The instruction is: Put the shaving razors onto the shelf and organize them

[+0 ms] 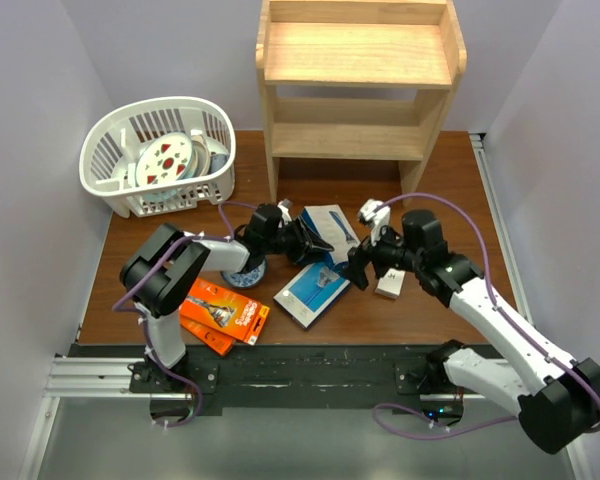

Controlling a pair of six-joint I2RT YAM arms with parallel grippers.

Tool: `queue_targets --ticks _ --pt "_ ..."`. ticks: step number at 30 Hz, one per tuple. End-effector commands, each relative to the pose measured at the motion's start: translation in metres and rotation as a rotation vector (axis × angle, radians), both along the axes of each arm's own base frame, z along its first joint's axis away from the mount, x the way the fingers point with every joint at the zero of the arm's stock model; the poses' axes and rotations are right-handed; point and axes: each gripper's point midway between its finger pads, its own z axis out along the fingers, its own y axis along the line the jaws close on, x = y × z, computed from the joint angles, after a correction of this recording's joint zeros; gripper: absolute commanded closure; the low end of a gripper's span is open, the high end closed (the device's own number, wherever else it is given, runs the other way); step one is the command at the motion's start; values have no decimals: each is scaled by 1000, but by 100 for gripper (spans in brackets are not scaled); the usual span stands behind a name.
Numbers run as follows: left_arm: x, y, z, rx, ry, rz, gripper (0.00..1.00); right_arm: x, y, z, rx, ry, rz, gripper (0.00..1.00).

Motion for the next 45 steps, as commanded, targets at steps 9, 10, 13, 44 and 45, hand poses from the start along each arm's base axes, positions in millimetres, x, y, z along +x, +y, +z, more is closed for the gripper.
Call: queue_targets --ticks 9,10,13,44,45 --pt "6 -3 39 -87 -72 -19 100 10 11 -29 -306 -376 137 1" --pt "7 -3 41 -90 -74 -17 100 11 17 -27 -312 -413 142 1" --pt "6 -3 43 -89 -66 -17 100 12 23 -35 -347 -454 166 1" --pt "12 29 80 -113 -192 0 31 60 17 -37 -311 -386 -109 87" --pt "12 37 90 -109 -261 -19 26 65 3 -39 -308 -326 -159 89"
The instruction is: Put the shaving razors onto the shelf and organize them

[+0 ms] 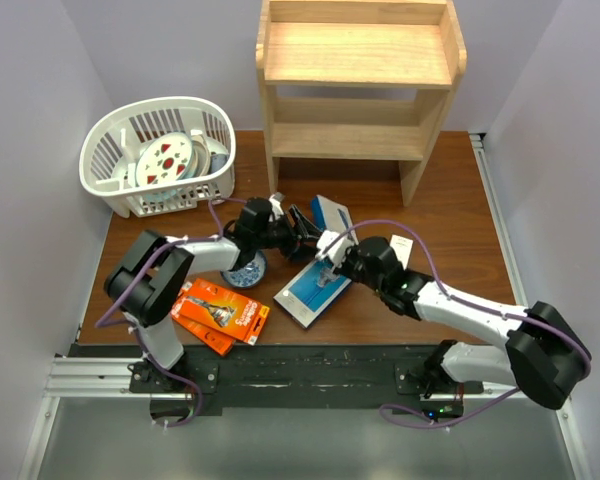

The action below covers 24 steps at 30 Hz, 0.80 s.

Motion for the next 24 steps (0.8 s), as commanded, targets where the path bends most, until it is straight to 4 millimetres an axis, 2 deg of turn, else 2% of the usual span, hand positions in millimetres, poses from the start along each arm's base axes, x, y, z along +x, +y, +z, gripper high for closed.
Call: queue_targets --ticks 1,2,3,4,5,6,7,8,10,12,16,17,19,20,21,22,23,24 --pt "16 35 62 -59 -274 -13 25 23 -17 37 246 141 -237 94" --pt "17 44 60 -44 -289 -4 24 26 -22 41 289 163 -258 97" --pt "18 52 66 -33 -338 -1 24 25 -26 39 306 193 -283 99" --pt "22 62 66 -20 -351 16 24 21 -25 42 381 239 -311 100" --pt "19 66 62 -7 -359 15 24 24 -32 42 440 276 -357 100" --pt "17 69 68 1 -406 1 24 20 -30 39 487 340 -366 100" --pt "15 72 65 13 -413 -5 24 20 -32 38 576 412 -438 100" --pt "13 73 68 22 -432 -10 24 24 -45 34 619 447 -513 100" --pt "11 74 64 33 -448 -23 24 20 -53 22 703 554 -619 100" --pt "10 74 57 39 -441 -30 22 20 -65 14 740 590 -704 100" --pt "1 56 49 -9 -443 -64 19 20 -76 9 841 650 -824 100" --pt "0 51 40 -13 -415 -71 18 22 -81 11 864 648 -850 100" --pt "-7 35 40 -60 -396 -92 16 24 -88 12 911 650 -919 100" --pt "-9 28 31 -65 -362 -103 15 25 -96 10 928 649 -967 100" --pt "-16 16 30 -92 -321 -120 14 21 -101 7 952 678 -1026 100" --pt "-14 8 37 -120 -326 -126 13 21 -106 4 965 688 -1065 100" --pt "-13 0 29 -124 -289 -133 12 22 -115 3 991 691 -1110 100" --pt "-19 -12 29 -148 -245 -147 11 20 -120 -1 996 710 -1153 100"
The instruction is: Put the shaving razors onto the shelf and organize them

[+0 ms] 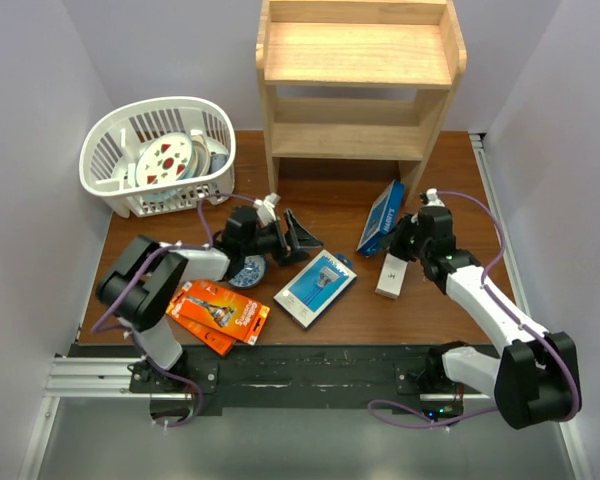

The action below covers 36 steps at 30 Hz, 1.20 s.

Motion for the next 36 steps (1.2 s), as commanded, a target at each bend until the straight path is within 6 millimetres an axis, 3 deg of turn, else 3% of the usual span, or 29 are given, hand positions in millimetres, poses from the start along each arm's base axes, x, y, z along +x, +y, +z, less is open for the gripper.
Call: queue_targets --ticks 1,2,4,6,7,8,10,14,15,16,18,22,27,31,36 --pt "1 -47 30 -141 29 -61 11 -5 -25 -5 134 140 -241 100" --pt "2 -54 22 -144 87 -57 10 -1 -32 -3 149 143 -272 100" --pt "1 -74 29 -166 120 -72 9 7 -36 7 186 128 -309 100" --pt "-5 -93 22 -177 201 -93 9 12 -37 14 209 118 -322 100" --pt "-2 -103 29 -189 223 -101 9 13 -38 13 210 121 -327 100" --pt "-3 -110 19 -183 309 -93 10 14 -39 14 213 125 -336 100" --pt "-7 -127 22 -183 343 -110 10 14 -42 15 220 140 -361 100" --pt "-8 -144 14 -144 359 -105 13 20 -42 22 215 105 -342 100" --pt "-7 -144 12 -136 358 -98 13 20 -44 22 181 95 -320 95" --pt "-8 -143 14 -135 355 -99 14 19 -45 22 158 87 -301 82" --pt "-6 -134 10 -118 343 -87 14 20 -44 27 86 23 -203 53" --pt "0 -107 14 -95 314 -47 14 21 -38 26 9 -43 -60 41" --pt "16 -70 10 -31 229 7 15 16 -19 8 -30 -48 97 41" --pt "32 -40 26 8 124 44 17 -1 21 0 -122 -90 339 42" --pt "50 5 33 81 -14 69 26 -6 46 -7 -92 -99 468 47"
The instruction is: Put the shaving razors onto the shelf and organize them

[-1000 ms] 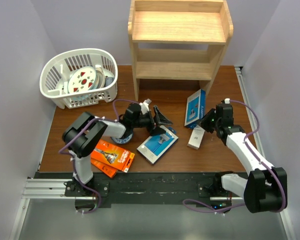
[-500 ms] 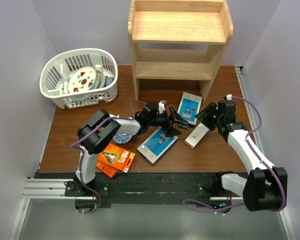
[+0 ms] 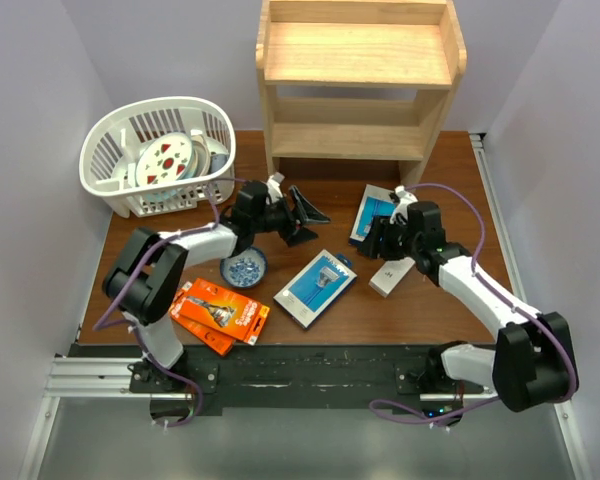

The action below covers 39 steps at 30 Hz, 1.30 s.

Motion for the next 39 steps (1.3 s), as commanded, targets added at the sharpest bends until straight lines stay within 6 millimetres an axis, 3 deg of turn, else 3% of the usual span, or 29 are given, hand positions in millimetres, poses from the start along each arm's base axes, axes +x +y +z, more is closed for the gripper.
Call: queue_targets --ticks 1,2,3,6,8,10,11,15,19,23,29,33,36,39 --pt "7 37 20 74 -201 -28 35 4 21 0 22 -61 146 48" --pt "6 42 24 86 -266 -59 42 8 25 -6 27 -52 150 50" --pt "4 43 28 89 -315 -83 62 8 28 -9 25 -47 159 50" --pt "-13 44 47 116 -501 -205 84 12 33 -28 21 7 158 52" --pt "-27 49 38 153 -533 -254 85 8 38 -42 32 65 180 52" --pt "-39 54 42 172 -599 -282 77 7 43 -49 37 90 202 51" --pt "-52 55 31 185 -587 -305 75 9 45 -50 35 91 208 51" --pt "-92 54 28 184 -677 -388 66 15 46 -67 14 139 193 51" --pt "-129 43 16 180 -761 -539 66 21 50 -73 29 170 182 51" --pt "-161 36 -6 191 -723 -668 71 19 66 -73 124 205 207 62" --pt "-168 32 -17 206 -735 -704 74 6 66 -80 136 242 228 74" --pt "-161 31 -19 237 -742 -689 68 -1 71 -74 177 241 250 78" --pt "-160 29 -17 229 -758 -697 62 -2 70 -66 171 213 262 98" --pt "-167 25 -19 195 -757 -735 58 -3 65 -58 168 195 248 100"
